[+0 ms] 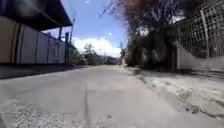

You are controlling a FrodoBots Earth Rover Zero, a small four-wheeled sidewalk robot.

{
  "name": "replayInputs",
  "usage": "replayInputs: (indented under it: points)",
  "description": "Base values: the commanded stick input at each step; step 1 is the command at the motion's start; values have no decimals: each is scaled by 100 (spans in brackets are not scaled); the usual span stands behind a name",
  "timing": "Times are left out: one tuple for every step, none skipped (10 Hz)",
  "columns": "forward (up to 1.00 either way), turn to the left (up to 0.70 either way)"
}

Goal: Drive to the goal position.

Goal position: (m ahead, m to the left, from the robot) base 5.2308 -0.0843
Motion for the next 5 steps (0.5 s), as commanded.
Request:
replayInputs:
  points:
    - [100,2]
    - [100,2]
    - [100,-4]
    - [100,-20]
    - [100,-24]
